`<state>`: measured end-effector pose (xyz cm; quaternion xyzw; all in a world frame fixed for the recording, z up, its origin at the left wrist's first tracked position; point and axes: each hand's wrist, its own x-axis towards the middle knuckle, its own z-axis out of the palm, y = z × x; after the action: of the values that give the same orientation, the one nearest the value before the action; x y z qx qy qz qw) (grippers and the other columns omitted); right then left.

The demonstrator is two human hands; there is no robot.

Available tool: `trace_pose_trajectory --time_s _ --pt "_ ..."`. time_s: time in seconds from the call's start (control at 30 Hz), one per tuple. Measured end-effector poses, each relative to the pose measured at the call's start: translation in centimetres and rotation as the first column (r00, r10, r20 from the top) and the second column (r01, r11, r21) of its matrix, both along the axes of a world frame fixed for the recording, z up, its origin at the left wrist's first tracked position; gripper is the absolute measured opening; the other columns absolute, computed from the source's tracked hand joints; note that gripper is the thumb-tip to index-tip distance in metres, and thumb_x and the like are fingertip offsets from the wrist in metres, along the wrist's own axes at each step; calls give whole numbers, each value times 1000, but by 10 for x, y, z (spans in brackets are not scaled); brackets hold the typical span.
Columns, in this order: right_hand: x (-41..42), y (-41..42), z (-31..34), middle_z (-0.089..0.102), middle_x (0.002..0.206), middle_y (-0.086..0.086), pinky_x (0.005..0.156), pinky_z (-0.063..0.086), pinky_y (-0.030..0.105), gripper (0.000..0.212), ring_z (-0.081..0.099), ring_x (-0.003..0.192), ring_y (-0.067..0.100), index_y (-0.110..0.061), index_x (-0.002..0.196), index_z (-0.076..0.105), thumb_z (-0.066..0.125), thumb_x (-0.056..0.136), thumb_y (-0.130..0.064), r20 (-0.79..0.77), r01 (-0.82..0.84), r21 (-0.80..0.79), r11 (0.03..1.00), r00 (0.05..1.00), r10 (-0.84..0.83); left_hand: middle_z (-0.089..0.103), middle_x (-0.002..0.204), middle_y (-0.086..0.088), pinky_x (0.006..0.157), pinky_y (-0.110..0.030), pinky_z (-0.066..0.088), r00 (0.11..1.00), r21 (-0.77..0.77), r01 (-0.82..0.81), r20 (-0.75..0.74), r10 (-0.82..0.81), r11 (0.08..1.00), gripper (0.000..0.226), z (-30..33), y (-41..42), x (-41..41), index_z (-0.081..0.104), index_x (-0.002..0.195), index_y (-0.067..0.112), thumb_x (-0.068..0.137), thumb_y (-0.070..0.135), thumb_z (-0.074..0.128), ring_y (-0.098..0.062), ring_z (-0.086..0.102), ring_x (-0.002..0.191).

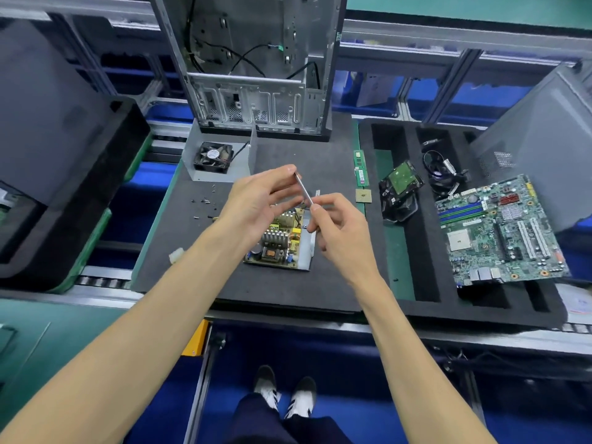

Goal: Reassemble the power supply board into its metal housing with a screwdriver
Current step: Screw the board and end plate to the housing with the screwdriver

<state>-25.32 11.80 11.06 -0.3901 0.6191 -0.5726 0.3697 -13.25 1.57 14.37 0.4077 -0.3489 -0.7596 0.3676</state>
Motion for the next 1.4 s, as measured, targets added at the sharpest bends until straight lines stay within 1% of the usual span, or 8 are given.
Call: trace_pose_trajectory --time_s 0.37,0.53,0.67,0.77,0.9,1.03,1.2,1.4 --pt "-9 12 -22 71 97 -9 62 42 19 19 60 71 0 -31 97 60 71 83 -27 18 -120 89 989 993 119 76 93 -15 74 -30 60 998 -44 -63 10 63 997 10 -13 13 4 72 95 -2 90 6 70 -25 75 85" --pt "-8 9 -26 71 89 -10 65 47 26 17 62 71 7 -31 98 66 74 91 -19 12 -102 22 995 995 102 77 95 -14 76 -30 60 996 11 -64 -60 65 998 13 -21 7 9 70 99 -3 90 7 70 -24 75 90" --pt "-10 9 -26 69 81 6 48 48 27 17 57 59 11 -25 111 72 68 98 -15 68 -79 -12 997 994 80 76 105 -17 80 -30 60 996 19 -46 -79 48 999 26 -30 3 14 69 109 -3 92 17 69 -27 74 101" --pt "-17 10 -25 67 75 -5 49 42 17 18 50 56 4 -27 115 72 62 103 -20 34 -36 -11 999 999 36 77 99 -15 80 -31 60 992 -108 -43 116 56 993 23 -41 0 19 72 105 3 91 20 69 -27 75 96" --pt "-36 9 -23 72 81 -7 63 41 28 15 55 61 3 -33 105 60 64 93 -23 -117 -36 124 992 992 50 75 96 2 87 -32 53 702 -579 335 680 212 744 12 -70 -1 35 75 99 17 89 17 68 -16 68 95" --pt "-52 11 -16 75 97 0 53 47 29 18 63 69 17 -31 99 64 70 83 -24 -189 -29 136 990 980 55 65 118 2 110 -41 34 434 -519 731 855 285 442 29 -102 1 52 68 115 18 86 23 71 -21 55 119" --pt "-55 16 -13 77 100 -9 56 57 41 25 59 49 19 -22 102 75 68 84 -7 -226 -67 81 994 970 84 61 130 5 116 -36 25 424 -517 767 853 306 379 47 -120 6 60 60 131 22 86 27 73 -18 50 129" --pt "-52 21 -10 74 86 -3 48 57 43 7 62 51 35 -30 88 71 75 82 -29 -277 -66 77 995 957 85 62 129 4 113 -32 26 449 -563 748 820 356 353 45 -127 8 61 60 130 21 86 18 73 -19 50 128"
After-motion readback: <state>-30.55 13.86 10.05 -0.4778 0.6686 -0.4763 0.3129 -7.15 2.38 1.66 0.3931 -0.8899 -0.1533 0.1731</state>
